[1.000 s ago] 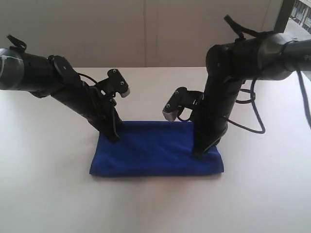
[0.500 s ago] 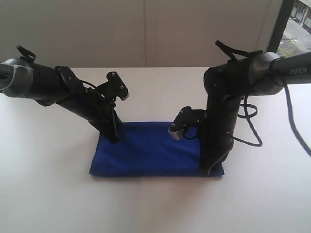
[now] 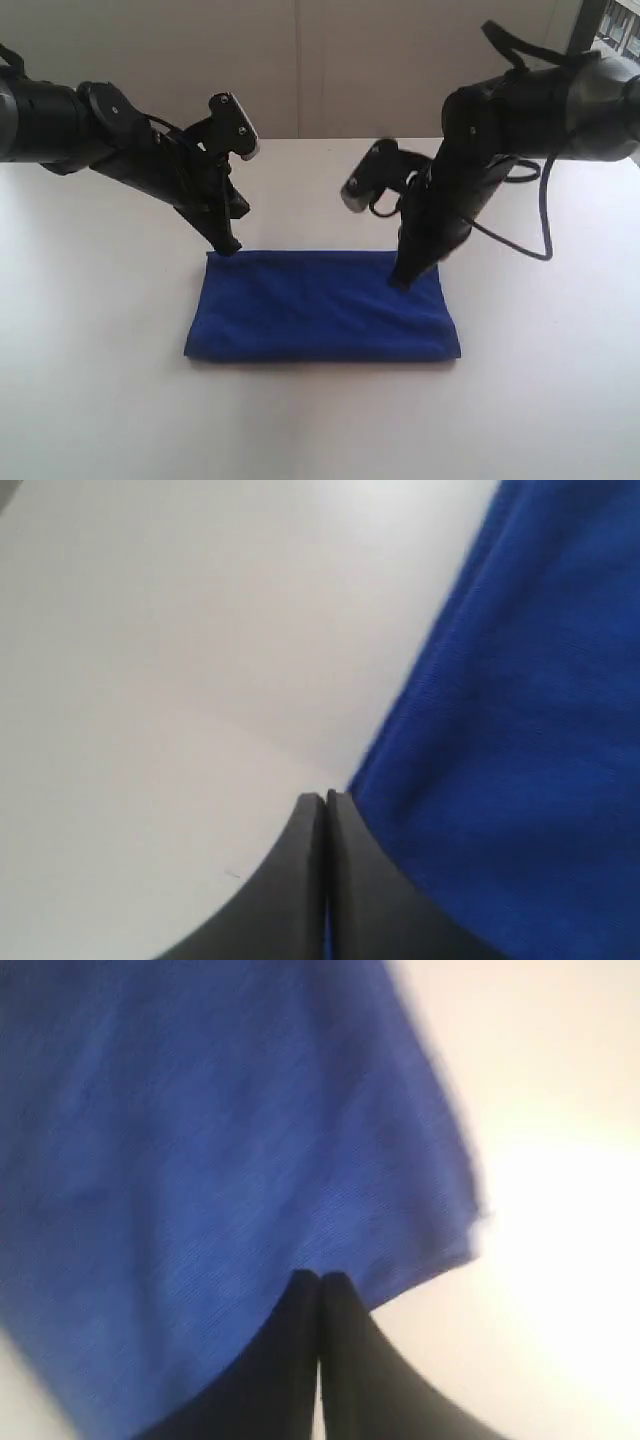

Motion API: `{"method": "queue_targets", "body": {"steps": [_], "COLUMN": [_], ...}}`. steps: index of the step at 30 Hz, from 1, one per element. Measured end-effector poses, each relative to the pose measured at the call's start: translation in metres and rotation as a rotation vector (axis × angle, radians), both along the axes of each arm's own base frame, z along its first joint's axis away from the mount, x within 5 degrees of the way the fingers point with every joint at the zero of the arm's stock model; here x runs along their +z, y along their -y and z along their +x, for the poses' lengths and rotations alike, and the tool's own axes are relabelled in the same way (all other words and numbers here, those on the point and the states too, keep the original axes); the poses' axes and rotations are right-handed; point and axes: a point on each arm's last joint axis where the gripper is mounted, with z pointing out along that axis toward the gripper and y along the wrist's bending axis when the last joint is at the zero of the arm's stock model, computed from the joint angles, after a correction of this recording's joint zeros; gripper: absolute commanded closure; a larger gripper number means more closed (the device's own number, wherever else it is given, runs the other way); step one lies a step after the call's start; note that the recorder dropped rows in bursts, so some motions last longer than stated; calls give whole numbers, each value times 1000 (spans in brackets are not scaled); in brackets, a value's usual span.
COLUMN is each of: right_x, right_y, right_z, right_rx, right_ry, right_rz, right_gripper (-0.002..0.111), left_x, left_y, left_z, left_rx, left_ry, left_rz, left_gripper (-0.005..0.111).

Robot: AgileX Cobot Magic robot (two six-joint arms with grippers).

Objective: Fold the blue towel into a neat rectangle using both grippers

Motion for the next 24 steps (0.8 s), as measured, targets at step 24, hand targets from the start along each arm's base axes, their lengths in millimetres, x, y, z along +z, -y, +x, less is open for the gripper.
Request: {"method": "queue_targets", "body": {"steps": [24], "right_x": [-57], "right_y": [26], "right_z": [46], "right_rx": [-160], "right_ry": [4], "right_rz": [7], "right_gripper": [108], "left_x": [-49], "left_y": [0], "left_z": [-25], "left_rx": [-102], "left_ry": [-301], "left_rz": [57], "left_gripper": [107]}}
